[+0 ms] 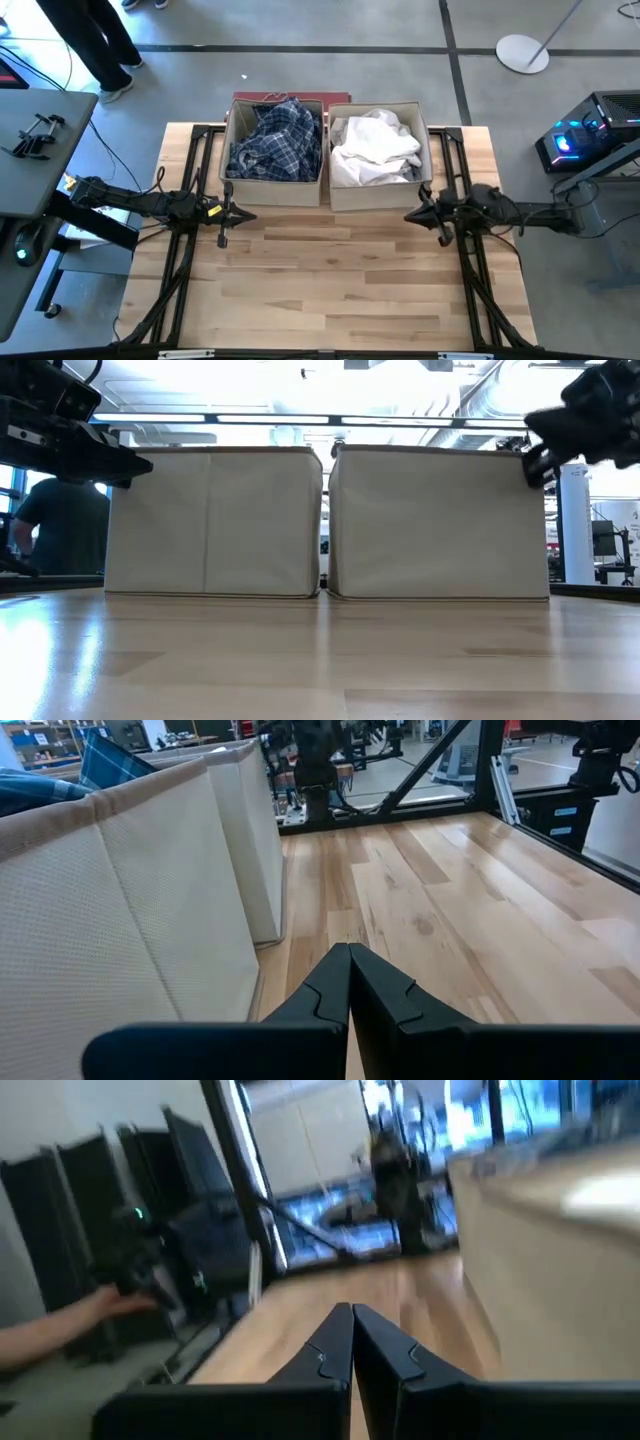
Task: Sort clothes
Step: Return to Home Position
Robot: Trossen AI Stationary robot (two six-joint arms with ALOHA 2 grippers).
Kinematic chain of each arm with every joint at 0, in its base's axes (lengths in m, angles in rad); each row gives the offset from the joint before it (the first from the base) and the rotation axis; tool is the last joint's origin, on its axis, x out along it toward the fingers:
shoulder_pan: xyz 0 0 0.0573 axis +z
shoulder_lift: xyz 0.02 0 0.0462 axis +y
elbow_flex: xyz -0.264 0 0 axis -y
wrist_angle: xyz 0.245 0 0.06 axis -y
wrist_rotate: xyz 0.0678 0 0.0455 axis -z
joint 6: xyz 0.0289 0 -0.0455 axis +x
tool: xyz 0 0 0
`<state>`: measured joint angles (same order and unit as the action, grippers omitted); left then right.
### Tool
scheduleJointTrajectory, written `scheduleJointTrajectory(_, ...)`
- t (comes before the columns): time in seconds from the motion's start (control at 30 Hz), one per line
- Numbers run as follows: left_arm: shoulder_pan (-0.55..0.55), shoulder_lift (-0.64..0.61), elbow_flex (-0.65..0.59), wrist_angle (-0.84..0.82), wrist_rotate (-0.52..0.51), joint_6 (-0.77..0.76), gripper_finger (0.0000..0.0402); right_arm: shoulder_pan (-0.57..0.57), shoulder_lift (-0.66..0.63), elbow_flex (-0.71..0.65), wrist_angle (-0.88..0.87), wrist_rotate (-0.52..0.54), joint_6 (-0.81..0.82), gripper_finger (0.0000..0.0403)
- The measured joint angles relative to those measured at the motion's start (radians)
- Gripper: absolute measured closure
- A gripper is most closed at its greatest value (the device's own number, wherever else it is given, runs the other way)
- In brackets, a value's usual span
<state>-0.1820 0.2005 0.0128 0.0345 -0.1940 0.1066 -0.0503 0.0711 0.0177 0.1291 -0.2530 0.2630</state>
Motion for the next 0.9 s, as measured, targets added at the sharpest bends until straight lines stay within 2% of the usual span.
scheduleJointTrajectory(0.13, 0.000, 0.000, 0.000, 0.000, 0.000, 0.000, 0.0401, 0.093, 0.010, -0.002, -0.118, 0.146, -0.007, 0.0403)
scheduleJointTrajectory(0.27, 0.000, 0.000, 0.000, 0.000, 0.000, 0.002, 0.0401, 0.166, 0.028, -0.008, -0.101, 0.194, -0.091, 0.0403)
scheduleJointTrajectory(0.37, 0.000, 0.000, 0.000, 0.000, 0.000, 0.002, 0.0401, 0.170, 0.025, -0.008, -0.105, 0.233, -0.126, 0.0403)
scheduleJointTrajectory(0.63, 0.000, 0.000, 0.000, 0.000, 0.000, 0.002, 0.0401, 0.098, -0.023, -0.008, -0.053, 0.206, -0.171, 0.0403)
scheduleJointTrajectory(0.73, 0.000, 0.000, 0.000, 0.000, 0.000, 0.002, 0.0401, 0.089, -0.072, -0.008, -0.047, 0.174, -0.184, 0.0403)
scheduleJointTrajectory(0.9, 0.000, 0.007, 0.000, 0.000, 0.000, 0.003, 0.0401, 0.089, -0.070, -0.008, -0.053, 0.174, -0.200, 0.0403)
